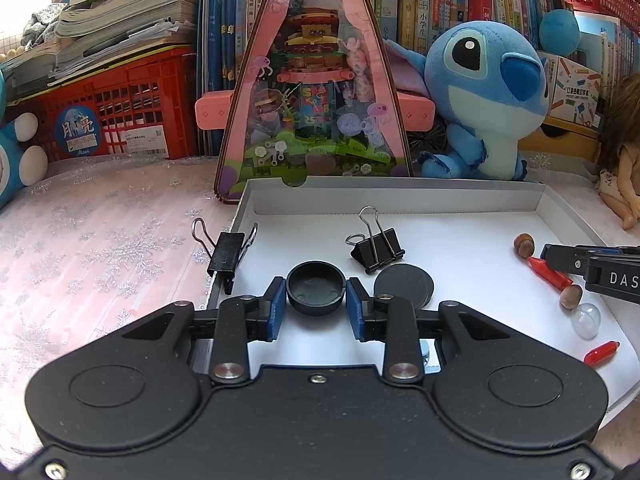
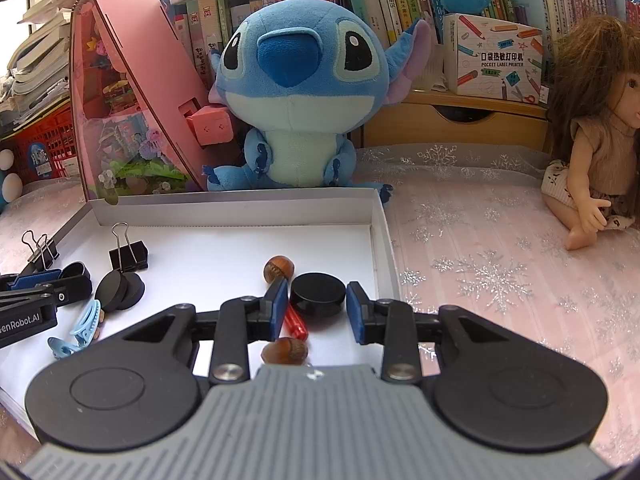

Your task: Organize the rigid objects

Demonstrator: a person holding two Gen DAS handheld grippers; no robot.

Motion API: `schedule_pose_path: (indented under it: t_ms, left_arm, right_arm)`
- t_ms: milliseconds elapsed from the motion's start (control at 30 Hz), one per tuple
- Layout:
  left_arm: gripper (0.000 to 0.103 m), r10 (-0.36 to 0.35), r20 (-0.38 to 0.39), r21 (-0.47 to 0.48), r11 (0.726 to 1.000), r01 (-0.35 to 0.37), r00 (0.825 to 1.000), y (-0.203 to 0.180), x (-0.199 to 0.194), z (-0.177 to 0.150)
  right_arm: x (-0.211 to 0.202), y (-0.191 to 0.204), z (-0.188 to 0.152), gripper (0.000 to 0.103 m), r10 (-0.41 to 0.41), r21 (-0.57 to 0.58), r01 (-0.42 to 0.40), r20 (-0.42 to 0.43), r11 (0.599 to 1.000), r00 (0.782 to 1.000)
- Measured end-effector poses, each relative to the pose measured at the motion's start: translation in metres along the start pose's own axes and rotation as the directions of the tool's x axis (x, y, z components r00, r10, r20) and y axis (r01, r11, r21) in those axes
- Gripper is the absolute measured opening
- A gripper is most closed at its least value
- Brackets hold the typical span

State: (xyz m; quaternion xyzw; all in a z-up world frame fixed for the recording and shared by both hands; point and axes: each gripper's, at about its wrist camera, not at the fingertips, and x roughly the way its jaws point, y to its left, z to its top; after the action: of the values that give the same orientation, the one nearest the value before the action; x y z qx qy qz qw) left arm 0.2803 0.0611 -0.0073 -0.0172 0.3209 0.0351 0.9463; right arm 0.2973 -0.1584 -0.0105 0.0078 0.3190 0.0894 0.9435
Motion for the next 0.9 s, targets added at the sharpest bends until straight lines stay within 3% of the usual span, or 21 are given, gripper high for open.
schedule_pose_path:
  t_ms: [267,333,400,700,900]
  left_arm:
    - [0.033,-0.004,-0.005,-0.008,1.0,0.004,1.0,0.001,0.0,0.001]
    - [0.037,-0.009,-0.013,-0.017,1.0,0.009,1.0,0.002,0.0,0.001]
    - [0.045,-0.009,-0.012,-0.029,1.0,0.009,1.0,0.003,-0.001,0.001]
    - [0.072,-0.012,0.011,-0.021,1.0,0.012,1.0,0.0,-0.012,0.003]
    - [0.079,-0.014,0.024,-0.011,1.0,0.014,1.0,-0.003,-0.022,0.004]
  right_arm:
    - [0.0,-0.001,-0.001,0.044,0.004,0.009,-0.005,0.0,1.0,1.0]
    - [0.0,-0.001,-0.001,0.044,0.007,0.014,-0.007,0.002,1.0,1.0]
    - [-0.001,-0.002,-0.001,0.054,0.015,0.021,-0.015,0.003,1.0,1.0]
    - [-0.011,-0.003,-0.001,0.067,0.019,0.025,-0.019,0.024,1.0,1.0]
    - [-0.019,-0.005,0.0,0.077,0.02,0.04,-0.022,0.036,0.999,0.999]
